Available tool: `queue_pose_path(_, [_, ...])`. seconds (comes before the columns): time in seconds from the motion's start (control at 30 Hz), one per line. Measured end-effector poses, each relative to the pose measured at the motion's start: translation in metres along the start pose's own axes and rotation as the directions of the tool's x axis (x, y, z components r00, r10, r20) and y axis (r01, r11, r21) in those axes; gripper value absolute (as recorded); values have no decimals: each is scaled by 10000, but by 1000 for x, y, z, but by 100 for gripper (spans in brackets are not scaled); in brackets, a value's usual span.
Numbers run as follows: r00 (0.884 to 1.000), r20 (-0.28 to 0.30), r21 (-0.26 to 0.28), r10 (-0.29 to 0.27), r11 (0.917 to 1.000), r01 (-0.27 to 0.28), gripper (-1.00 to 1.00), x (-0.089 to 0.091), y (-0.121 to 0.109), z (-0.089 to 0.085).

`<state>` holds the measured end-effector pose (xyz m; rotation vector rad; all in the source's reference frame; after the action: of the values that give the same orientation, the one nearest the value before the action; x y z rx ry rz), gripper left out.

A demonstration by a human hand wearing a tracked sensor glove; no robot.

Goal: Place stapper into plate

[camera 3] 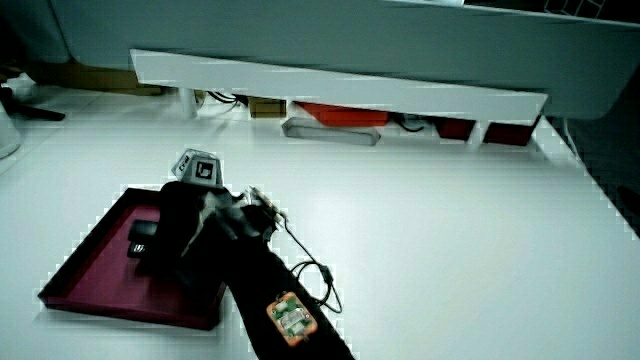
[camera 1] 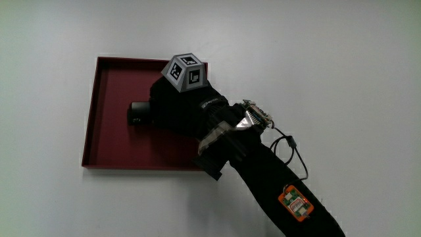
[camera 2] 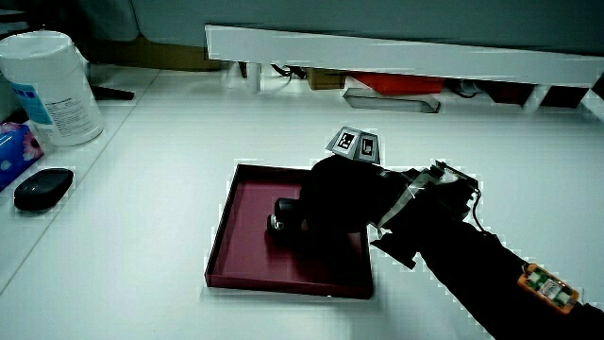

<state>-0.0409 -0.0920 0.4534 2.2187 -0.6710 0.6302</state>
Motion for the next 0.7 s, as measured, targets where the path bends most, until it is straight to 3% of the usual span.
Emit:
queue_pose_path(0.17, [9995,132,11,-295,9996,295,0,3,4,-7])
queue_pose_path(0.33, [9998,135,13,-110,9999,110,0,4,4,-9])
queue_pose_path(0.63, [9994,328,-19,-145,9999,146,-50,5,1,-11])
queue_pose_path(0.7, [9999,135,-84,-18,10000,20,-61,4,-3,-7])
